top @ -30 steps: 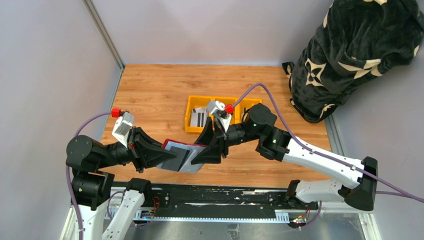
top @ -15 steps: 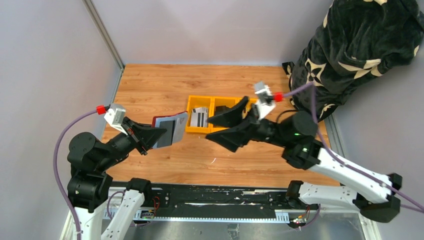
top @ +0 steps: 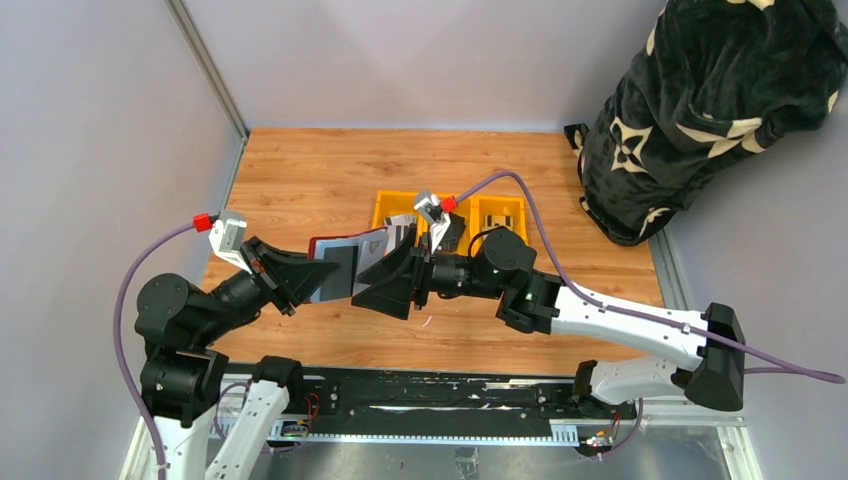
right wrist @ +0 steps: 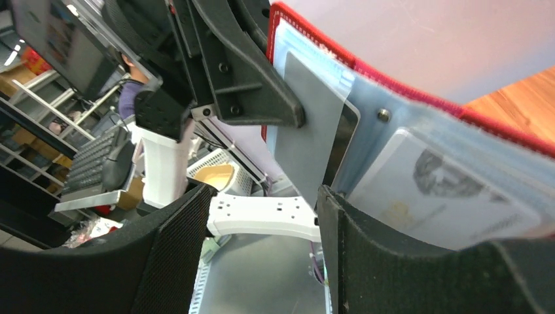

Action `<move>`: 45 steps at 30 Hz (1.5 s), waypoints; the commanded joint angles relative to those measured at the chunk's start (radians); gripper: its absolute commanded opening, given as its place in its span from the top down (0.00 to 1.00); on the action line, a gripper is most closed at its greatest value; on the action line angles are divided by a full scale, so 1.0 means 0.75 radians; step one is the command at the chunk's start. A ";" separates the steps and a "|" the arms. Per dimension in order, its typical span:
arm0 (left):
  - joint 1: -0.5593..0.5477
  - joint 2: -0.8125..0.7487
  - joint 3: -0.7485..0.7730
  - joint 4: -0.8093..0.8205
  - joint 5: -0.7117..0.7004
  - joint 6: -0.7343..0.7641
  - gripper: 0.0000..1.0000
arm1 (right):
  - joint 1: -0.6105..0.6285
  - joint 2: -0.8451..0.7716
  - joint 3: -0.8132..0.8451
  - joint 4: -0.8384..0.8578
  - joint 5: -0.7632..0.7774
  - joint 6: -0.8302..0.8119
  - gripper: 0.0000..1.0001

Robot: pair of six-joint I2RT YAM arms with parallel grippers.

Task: Take the credit cards out of the card holder
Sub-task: Remove the credit card from the card holder.

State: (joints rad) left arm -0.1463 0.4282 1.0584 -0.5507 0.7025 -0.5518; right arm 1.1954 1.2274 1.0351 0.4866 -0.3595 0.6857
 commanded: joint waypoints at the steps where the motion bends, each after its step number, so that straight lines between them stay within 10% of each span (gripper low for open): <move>1: 0.003 -0.021 -0.036 0.232 0.186 -0.188 1.00 | 0.004 -0.037 -0.041 0.151 -0.026 0.059 0.35; 26: 0.003 -0.008 0.014 0.364 0.339 -0.358 1.00 | -0.023 -0.103 -0.039 0.052 -0.016 0.010 0.37; 45: 0.003 0.000 0.005 0.383 0.343 -0.378 1.00 | -0.047 -0.060 -0.125 0.564 -0.222 0.300 0.86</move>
State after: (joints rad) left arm -0.1455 0.4271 1.0416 -0.3069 0.9520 -0.8162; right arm 1.1748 1.2194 0.9600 0.7887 -0.4980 0.8661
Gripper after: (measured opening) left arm 0.053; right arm 0.191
